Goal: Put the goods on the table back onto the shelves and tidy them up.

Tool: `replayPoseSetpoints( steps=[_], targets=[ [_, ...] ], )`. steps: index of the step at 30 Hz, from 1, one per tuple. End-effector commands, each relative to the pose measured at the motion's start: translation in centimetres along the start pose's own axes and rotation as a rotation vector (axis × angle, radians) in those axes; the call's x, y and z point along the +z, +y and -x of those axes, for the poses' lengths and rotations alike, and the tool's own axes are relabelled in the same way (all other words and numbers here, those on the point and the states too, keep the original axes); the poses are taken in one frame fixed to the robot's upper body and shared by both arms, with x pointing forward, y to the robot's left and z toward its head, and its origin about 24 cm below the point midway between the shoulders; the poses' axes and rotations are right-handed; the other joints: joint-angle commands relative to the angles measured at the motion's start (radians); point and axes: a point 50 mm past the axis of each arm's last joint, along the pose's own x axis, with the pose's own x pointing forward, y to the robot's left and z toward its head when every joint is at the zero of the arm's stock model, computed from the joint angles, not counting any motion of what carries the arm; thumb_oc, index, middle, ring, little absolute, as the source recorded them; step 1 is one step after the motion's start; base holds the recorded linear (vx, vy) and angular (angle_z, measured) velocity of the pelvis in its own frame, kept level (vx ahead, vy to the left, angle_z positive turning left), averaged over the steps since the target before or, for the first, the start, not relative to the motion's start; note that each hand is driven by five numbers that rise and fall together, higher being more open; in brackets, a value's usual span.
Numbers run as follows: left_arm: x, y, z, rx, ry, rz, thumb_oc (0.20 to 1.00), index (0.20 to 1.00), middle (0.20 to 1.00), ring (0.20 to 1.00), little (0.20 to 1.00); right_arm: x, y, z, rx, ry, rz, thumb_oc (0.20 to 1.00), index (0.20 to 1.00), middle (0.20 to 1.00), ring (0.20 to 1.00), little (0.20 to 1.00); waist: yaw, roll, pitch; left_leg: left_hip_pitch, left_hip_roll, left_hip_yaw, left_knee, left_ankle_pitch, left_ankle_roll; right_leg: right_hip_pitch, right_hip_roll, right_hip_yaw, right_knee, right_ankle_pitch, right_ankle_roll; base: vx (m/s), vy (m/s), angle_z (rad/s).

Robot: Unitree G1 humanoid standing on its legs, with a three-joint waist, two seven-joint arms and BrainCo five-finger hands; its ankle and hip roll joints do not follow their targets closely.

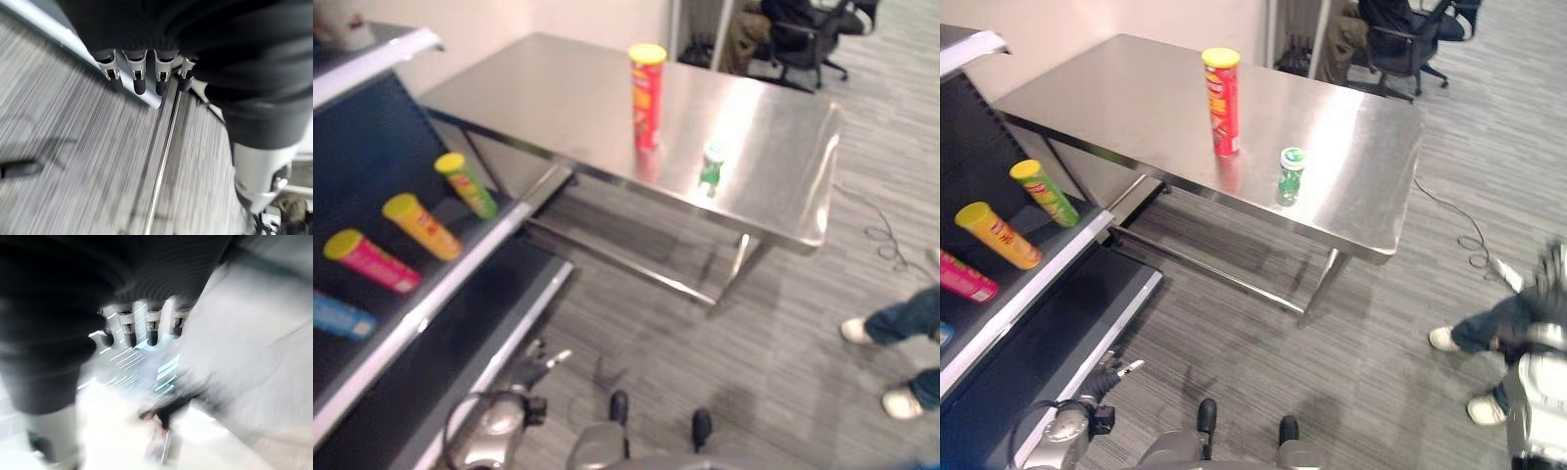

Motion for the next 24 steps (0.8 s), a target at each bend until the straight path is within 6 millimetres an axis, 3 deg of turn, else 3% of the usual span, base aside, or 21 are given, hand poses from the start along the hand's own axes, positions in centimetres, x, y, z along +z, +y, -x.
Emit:
replayPoseSetpoints(
  steps=[1,4,7,13,18,24],
  targets=[
    [2.2,1.4,-0.2,-0.004,-0.094,-0.065,1.000,1.000,1.000,1.000,1.000,3.7,1.6,-1.7,0.065,-0.197,-0.036,1.000,1.000,1.000,1.000,1.000,0.035,0.021,-0.040,0.074,0.027,-0.041,-0.025,-0.085,-0.032,-0.013,-0.032,-0.012,0.049,-0.036,0.087,0.07,-0.024,0.31],
    [1.9,1.2,-0.1,-0.014,-0.087,-0.069,1.000,1.000,1.000,1.000,1.000,4.3,2.5,-2.2,0.072,-0.219,-0.019,1.000,1.000,1.000,1.000,1.000,0.042,0.023,-0.045,0.076,0.027,-0.052,-0.033,-0.083,-0.035,-0.005,-0.035,-0.018,0.048,-0.043,0.085,0.05,-0.017,0.18],
    [1.8,0.9,0.0,-0.011,-0.086,-0.080,1.000,1.000,1.000,1.000,1.000,4.5,4.7,-3.6,0.146,-0.209,0.169,1.000,1.000,1.000,1.000,1.000,0.055,0.024,-0.046,0.077,0.030,-0.055,-0.041,-0.080,-0.038,-0.004,-0.038,-0.024,0.048,-0.046,0.082,0.04,-0.008,0.15],
    [1.3,0.9,0.3,0.003,-0.067,-0.084,1.000,1.000,1.000,1.000,1.000,1.5,4.7,-4.5,0.119,-0.072,0.390,1.000,1.000,1.000,1.000,1.000,0.067,0.026,-0.037,0.075,0.033,-0.063,-0.044,-0.087,-0.038,-0.004,-0.042,-0.033,0.046,-0.053,0.082,0.05,-0.007,0.07],
    [1.3,0.8,0.4,-0.006,-0.067,-0.100,1.000,1.000,1.000,1.000,1.000,0.2,6.1,-5.5,0.132,0.000,0.448,1.000,1.000,1.000,1.000,1.000,0.076,0.026,-0.021,0.054,0.032,-0.060,-0.047,-0.083,-0.035,-0.025,-0.046,-0.028,0.038,-0.043,0.086,0.03,0.006,-0.02],
    [2.0,1.1,0.4,-0.002,-0.091,-0.084,1.000,1.000,1.000,1.000,1.000,0.0,8.5,-6.8,0.136,0.041,0.360,1.000,1.000,1.000,1.000,1.000,0.095,0.021,0.003,0.005,0.028,-0.070,-0.044,-0.077,-0.034,-0.060,-0.042,-0.024,0.018,-0.030,0.083,0.01,-0.011,-0.02]
  ],
)
